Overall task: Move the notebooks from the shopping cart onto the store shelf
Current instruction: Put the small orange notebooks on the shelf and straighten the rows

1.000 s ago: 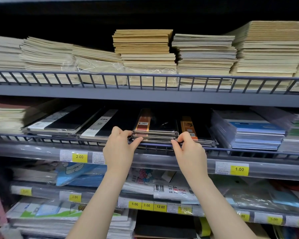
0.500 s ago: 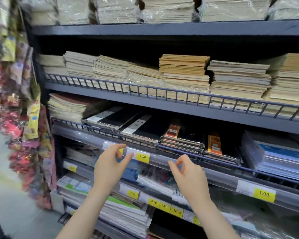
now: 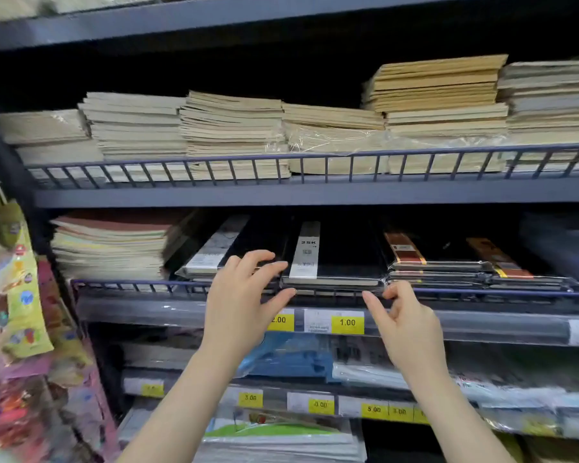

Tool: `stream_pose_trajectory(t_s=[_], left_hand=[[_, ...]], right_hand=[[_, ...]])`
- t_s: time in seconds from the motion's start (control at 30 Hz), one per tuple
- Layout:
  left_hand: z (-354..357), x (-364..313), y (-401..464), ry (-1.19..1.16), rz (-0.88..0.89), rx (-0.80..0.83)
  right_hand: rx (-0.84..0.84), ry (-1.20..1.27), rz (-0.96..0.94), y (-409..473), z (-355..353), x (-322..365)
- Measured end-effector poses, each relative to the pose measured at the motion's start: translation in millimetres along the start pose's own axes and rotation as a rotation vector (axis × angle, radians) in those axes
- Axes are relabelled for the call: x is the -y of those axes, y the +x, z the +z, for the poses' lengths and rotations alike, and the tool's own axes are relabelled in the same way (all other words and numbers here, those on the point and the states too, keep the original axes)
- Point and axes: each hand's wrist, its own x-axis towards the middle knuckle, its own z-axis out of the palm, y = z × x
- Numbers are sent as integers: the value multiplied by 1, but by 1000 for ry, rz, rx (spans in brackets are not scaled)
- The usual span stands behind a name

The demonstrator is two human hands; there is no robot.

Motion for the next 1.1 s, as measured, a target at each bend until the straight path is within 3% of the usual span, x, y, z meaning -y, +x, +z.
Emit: stream_pose_trajectory(t_s=[0.13, 0.37, 0.57, 0.7, 1.0, 1.1], left_hand=[[18, 6, 17, 83, 126, 37], [28, 9, 17, 64, 108, -45], [35, 2, 28, 214, 30, 79], [43, 2, 27, 251, 23, 37], [36, 5, 25, 93, 97, -24], [12, 27, 17, -10, 25, -78]], right_hand=[[-50, -36, 53, 8, -4, 7], [-56, -150, -16, 11, 0, 2], [-158, -261, -6, 21, 13, 4], [-189, -283, 14, 23, 19, 7], [-178, -245, -90, 13, 19, 17], [-141, -183, -180, 7, 28, 36]])
